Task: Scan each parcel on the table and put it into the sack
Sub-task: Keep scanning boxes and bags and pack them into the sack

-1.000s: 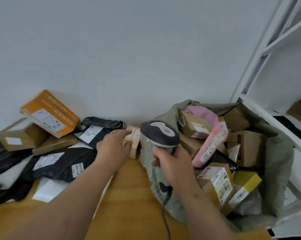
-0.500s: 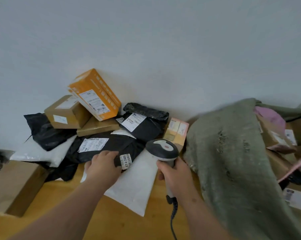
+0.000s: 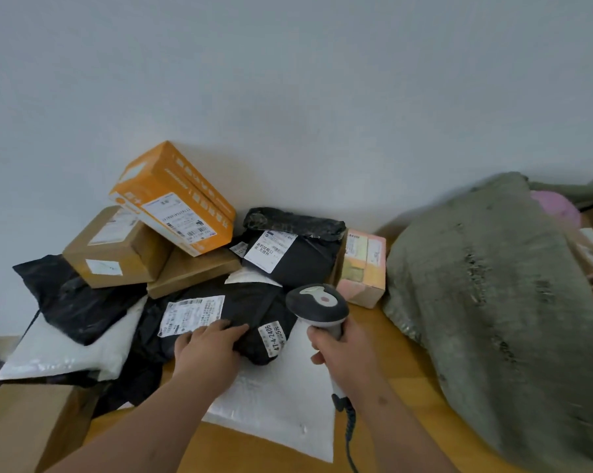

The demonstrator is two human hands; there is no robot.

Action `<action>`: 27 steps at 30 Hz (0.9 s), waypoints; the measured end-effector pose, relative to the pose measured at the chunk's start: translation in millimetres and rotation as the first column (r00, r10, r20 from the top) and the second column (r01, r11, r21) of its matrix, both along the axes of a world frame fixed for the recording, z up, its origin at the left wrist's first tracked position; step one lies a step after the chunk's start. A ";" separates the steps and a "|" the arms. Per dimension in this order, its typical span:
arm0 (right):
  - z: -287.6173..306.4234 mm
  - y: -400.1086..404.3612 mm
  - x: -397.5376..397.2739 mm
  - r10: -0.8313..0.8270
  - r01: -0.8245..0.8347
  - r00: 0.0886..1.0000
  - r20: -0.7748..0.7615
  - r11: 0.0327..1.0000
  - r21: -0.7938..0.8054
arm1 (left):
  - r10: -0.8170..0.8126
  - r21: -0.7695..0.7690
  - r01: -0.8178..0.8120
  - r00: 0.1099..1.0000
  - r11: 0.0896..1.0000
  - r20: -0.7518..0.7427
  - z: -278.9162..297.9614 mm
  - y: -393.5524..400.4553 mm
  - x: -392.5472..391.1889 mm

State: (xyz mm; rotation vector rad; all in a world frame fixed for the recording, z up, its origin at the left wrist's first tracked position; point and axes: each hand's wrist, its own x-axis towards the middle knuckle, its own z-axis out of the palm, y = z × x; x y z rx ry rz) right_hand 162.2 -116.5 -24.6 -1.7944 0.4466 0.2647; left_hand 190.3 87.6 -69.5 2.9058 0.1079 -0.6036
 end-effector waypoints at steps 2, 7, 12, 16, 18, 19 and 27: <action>-0.4 -3.3 -0.4 -0.024 0.024 1.000 -0.002 1.000 0.008 | 0.032 -0.061 -0.028 0.998 0.998 0.063 4.9 -2.9 4.2; 12.0 -15.9 -6.6 -0.038 0.035 0.998 0.050 0.998 0.051 | 0.212 -0.319 -0.149 0.962 0.936 0.172 26.6 -18.5 11.9; 25.2 -33.9 -17.6 -0.036 0.026 0.994 0.101 0.995 0.097 | 0.337 -0.524 -0.121 0.877 0.843 0.341 63.2 -46.3 1.4; 28.9 -58.1 -29.8 -0.017 0.009 0.993 0.113 0.997 0.075 | 0.450 -0.634 -0.114 0.799 0.765 0.399 96.5 -74.3 -10.9; 35.2 -71.0 -36.5 -0.040 0.026 0.991 0.124 0.994 0.110 | 0.496 -0.685 -0.102 0.767 0.721 0.408 111.4 -87.9 -16.4; 37.9 -77.1 -40.0 -0.058 0.040 0.989 0.138 0.991 0.129 | 0.518 -0.707 -0.097 0.751 0.701 0.410 118.1 -94.6 -19.2; 50.2 -109.3 -65.4 -0.101 0.055 0.977 0.189 0.970 0.238 | 0.700 -0.872 -0.117 0.651 0.476 0.294 153.4 -131.1 -42.4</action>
